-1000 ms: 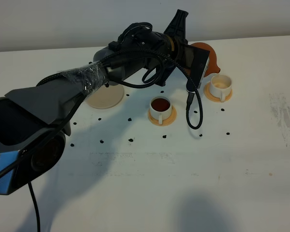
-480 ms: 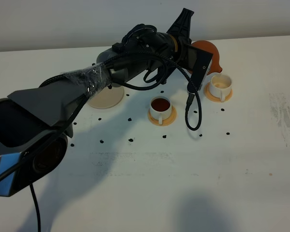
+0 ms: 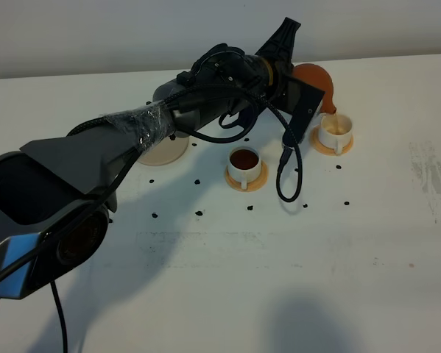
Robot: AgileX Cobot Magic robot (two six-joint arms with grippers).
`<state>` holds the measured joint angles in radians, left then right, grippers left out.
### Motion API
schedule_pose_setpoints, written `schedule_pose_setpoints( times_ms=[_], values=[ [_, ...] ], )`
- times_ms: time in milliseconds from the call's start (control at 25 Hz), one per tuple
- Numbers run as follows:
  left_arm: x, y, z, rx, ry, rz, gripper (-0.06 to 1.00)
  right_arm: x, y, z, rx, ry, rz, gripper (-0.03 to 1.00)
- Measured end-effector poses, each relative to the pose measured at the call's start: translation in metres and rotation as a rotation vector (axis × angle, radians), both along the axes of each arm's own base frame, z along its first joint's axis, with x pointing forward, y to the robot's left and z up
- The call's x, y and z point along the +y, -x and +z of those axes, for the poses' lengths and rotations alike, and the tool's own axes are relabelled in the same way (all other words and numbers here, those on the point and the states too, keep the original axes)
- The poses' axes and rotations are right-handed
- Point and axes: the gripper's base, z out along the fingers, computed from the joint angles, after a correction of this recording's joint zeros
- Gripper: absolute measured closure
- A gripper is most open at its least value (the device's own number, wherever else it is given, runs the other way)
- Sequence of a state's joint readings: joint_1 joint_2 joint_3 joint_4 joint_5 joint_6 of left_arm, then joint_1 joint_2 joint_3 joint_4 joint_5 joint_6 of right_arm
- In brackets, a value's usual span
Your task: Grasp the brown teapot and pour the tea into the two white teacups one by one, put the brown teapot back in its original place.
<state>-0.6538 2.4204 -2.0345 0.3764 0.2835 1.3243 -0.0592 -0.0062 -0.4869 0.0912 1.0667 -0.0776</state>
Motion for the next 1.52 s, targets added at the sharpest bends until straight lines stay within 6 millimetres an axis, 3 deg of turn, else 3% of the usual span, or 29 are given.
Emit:
schedule_pose_setpoints(
  times_ms=[1520],
  values=[
    [-0.0057,0.0000,0.0049,-0.105,-0.060,-0.076,0.84,0.0000,0.0000,0.0000,0.000,0.000,0.000,0.45]
  ],
)
